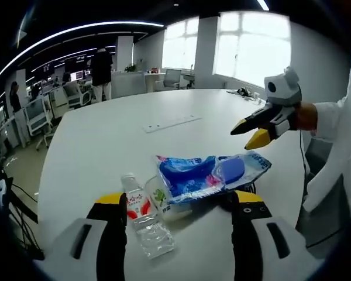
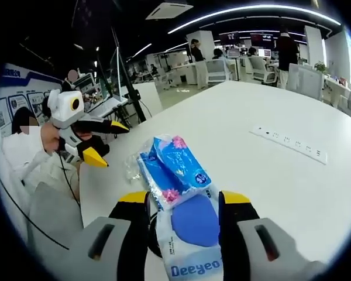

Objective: Arrange the tabletop items into an orderly group along one side of the table until the central work area is clear of visible clutter.

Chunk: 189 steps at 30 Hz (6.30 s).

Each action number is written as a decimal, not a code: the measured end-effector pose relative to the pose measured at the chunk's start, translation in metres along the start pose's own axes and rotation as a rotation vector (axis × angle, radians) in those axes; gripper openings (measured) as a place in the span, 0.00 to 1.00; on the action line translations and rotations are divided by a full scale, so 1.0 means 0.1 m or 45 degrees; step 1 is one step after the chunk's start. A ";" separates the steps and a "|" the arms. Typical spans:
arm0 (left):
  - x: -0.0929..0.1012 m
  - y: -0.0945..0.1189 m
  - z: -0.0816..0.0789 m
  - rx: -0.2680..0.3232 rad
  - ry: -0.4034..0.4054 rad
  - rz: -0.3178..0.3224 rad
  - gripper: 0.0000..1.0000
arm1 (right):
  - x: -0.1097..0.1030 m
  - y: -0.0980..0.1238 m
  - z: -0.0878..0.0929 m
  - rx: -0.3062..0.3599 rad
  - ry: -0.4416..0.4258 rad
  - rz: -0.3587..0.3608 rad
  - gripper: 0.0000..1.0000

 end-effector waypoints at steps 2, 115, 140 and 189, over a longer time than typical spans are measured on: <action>-0.02 -0.04 -0.01 -0.002 -0.006 0.003 0.73 | 0.01 -0.04 0.02 -0.012 -0.022 -0.007 0.43; 0.27 -0.30 -0.53 0.130 0.018 0.054 0.00 | 0.02 0.20 -0.19 0.010 -0.157 0.002 0.00; 0.92 -0.55 -1.56 0.171 -0.175 0.198 0.00 | 0.43 1.30 -0.45 0.244 -0.151 0.151 0.00; 1.77 -3.16 -1.43 -0.155 -0.045 0.447 0.00 | 2.46 1.62 0.60 0.040 -0.316 0.502 0.00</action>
Point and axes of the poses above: the point that each gripper's makers call its tool centre point, and the gripper's own axes: y roughly backward along the fingers, x roughly to its right, z roughly out of its underside, the point moved 10 cm from there along y, roughly backward along the fingers, and after that the axes turned 1 degree about -x, right-handed, at the moved point
